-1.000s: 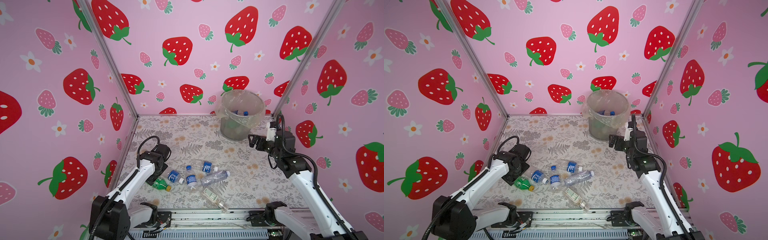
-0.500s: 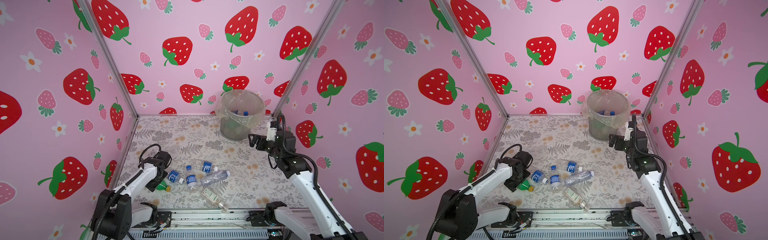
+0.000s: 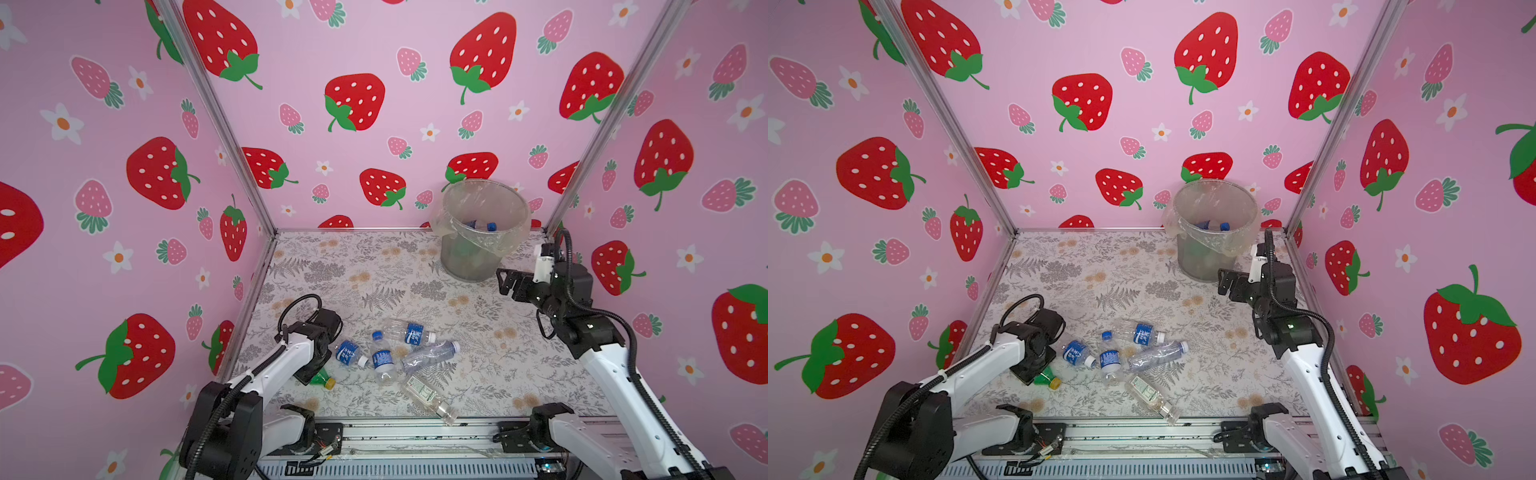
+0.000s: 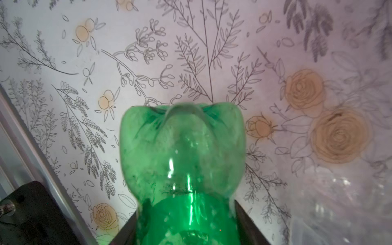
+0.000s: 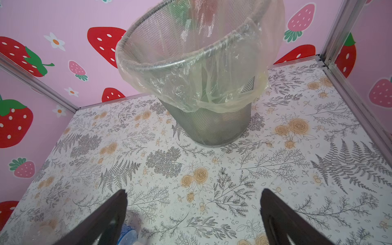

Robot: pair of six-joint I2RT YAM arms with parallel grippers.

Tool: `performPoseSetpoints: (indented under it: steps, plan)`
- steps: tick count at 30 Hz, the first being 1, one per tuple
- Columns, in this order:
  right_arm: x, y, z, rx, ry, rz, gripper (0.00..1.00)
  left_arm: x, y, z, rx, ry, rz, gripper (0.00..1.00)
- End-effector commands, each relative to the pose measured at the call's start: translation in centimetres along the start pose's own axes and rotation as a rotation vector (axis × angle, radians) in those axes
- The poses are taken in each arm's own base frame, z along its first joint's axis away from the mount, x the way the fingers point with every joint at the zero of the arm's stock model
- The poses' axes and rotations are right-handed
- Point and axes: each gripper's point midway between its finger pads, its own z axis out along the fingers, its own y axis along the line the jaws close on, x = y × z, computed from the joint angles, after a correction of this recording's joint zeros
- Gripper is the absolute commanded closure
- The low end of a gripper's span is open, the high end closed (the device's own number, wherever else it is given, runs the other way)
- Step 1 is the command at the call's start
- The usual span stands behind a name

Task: Throw the plastic bottles in the bin
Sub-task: Pick up the plastic bottle from the bottom-left of the table.

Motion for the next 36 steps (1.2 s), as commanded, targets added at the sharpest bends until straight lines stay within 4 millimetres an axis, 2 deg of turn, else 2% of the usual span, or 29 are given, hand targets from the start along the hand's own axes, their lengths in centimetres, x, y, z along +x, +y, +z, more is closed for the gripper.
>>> performPoseSetpoints:
  steps: [1,11,15,19,25,30,36]
  plan:
    - [0.0,0.4,-0.9,-0.02,-0.018,-0.004,0.01,-1.7,1.0,-1.2,-0.024,-0.085,0.001,0.47]
    - [0.7,0.2,-0.6,-0.015,0.002,-0.009,0.01,-2.5,2.0,-2.8,0.014,-0.122,-0.027,0.47]
    - [1.1,0.3,-0.4,-0.026,0.014,-0.012,0.01,-4.3,1.2,-5.0,0.035,-0.173,0.025,0.46]
    - [2.6,-0.2,-0.1,-0.013,0.058,-0.006,0.01,-5.7,0.5,-7.2,0.051,-0.203,0.063,0.46]
    - [4.2,-0.6,0.3,-0.007,0.102,0.01,0.01,-6.9,-2.0,-9.8,0.185,-0.226,0.113,0.46]
    - [6.1,0.5,0.8,-0.085,0.165,0.074,0.01,-7.3,-5.3,-12.9,0.345,-0.225,0.263,0.47]
    - [8.4,-0.9,1.3,-0.029,0.211,0.071,0.01,-7.4,-8.8,-15.9,0.526,-0.228,0.333,0.48]
